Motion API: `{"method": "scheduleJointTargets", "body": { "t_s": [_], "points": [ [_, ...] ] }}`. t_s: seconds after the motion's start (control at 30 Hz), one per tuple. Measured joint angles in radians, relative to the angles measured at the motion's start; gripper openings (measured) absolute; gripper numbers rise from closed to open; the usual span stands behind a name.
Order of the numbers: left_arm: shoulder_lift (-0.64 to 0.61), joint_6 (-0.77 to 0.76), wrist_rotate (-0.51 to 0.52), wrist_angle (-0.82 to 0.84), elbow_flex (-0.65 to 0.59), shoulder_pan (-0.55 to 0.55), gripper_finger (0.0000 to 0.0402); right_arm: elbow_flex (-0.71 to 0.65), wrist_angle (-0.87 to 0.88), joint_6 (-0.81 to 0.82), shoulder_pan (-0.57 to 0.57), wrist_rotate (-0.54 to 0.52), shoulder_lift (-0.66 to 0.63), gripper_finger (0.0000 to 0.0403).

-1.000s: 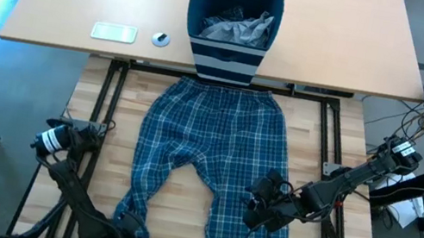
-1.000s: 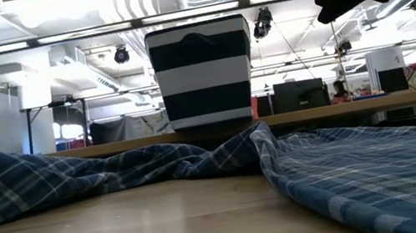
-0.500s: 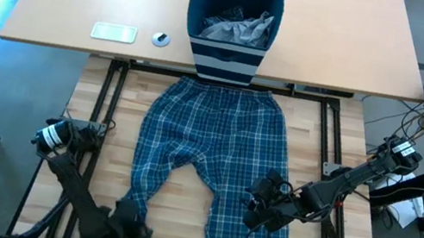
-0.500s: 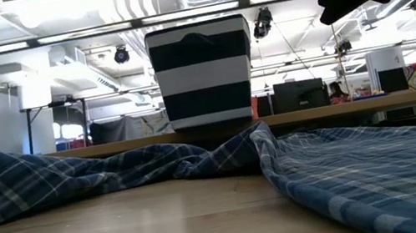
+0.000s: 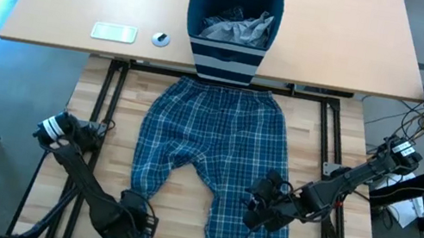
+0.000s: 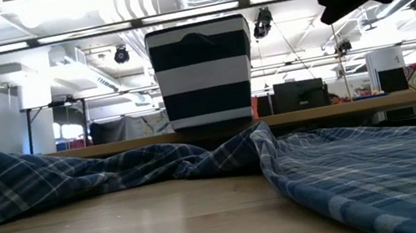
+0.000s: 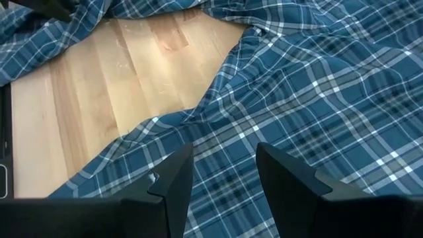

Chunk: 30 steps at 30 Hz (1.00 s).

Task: Fold Laundry from Bin
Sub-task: Fold the blue patterned pants

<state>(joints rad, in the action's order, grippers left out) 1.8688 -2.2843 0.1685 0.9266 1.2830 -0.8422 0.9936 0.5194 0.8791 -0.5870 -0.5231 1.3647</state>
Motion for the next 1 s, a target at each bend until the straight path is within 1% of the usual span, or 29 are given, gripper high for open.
{"method": "scheduleJointTargets", "body": {
  "t_s": [0.13, 0.2, 0.3, 0.37, 0.53, 0.57, 0.63, 0.7, 0.9, 1.0],
  "points": [
    [0.0, 0.007, 0.0, -0.178, -0.086, 0.007, 0.0152, 0.0, 0.0, -0.005, 0.0, 0.0, 0.0, 0.0162],
    [0.0, 0.008, 0.023, -0.268, -0.127, 0.007, 0.0149, 0.0, 0.0, -0.007, 0.0, 0.0, 0.0, 0.0162],
    [-0.002, 0.01, 0.059, -0.334, -0.154, 0.006, 0.013, 0.0, 0.0, -0.012, 0.0, -0.001, 0.0, 0.0162],
    [-0.002, 0.035, 0.059, -0.335, -0.156, 0.006, 0.0107, 0.0, 0.0, -0.013, 0.0, -0.001, 0.0, 0.0162],
    [-0.007, 0.097, 0.057, -0.314, -0.143, 0.007, 0.0017, 0.0, 0.0, -0.013, 0.0, -0.001, 0.0, 0.0162],
    [-0.014, 0.102, 0.058, -0.309, -0.138, 0.007, 0.0009, 0.0, 0.0, -0.013, 0.0, -0.001, 0.0, 0.0162],
    [-0.039, 0.135, 0.059, -0.302, -0.118, 0.007, 0.001, 0.0, 0.0, -0.018, 0.0, -0.001, 0.0, 0.0162],
    [-0.072, 0.188, 0.095, -0.272, -0.071, 0.007, 0.0005, 0.0, 0.0, -0.026, 0.0, -0.001, 0.0, 0.0162],
    [-0.199, 0.372, 0.213, -0.087, 0.09, 0.007, 0.0001, 0.0, -0.001, -0.036, 0.0, -0.001, 0.0, 0.0162],
    [-0.271, 0.44, 0.244, -0.042, 0.138, 0.007, 0.0001, 0.0, 0.0, -0.05, 0.0, -0.002, 0.0, 0.0162]
  ]
}}
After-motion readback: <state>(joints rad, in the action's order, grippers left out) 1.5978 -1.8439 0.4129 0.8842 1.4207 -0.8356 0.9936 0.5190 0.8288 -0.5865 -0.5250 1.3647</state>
